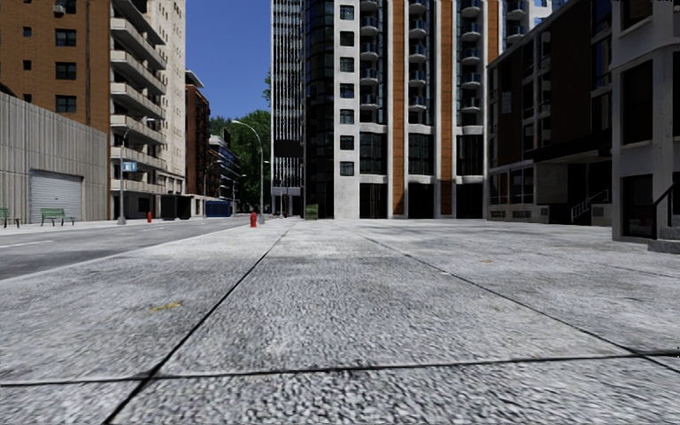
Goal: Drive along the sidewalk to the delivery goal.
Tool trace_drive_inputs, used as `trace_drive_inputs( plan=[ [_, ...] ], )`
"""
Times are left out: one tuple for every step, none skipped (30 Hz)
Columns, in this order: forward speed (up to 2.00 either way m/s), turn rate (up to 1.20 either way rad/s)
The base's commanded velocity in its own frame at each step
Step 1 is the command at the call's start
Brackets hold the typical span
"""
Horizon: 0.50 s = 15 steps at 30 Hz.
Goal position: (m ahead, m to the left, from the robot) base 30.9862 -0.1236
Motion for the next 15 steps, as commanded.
trace_drive_inputs(
  plan=[
    [2.0, 0.0],
    [2.0, 0.0],
    [2.0, 0.0],
    [2.0, 0.0],
    [2.0, 0.0],
    [2.0, 0.0],
    [2.0, 0.0],
    [2.0, 0.0],
    [2.0, 0.0],
    [2.0, 0.0],
    [2.0, 0.0],
    [2.0, 0.0],
    [2.0, 0.0],
    [2.0, 0.0],
    [2.0, 0.0]
  ],
)
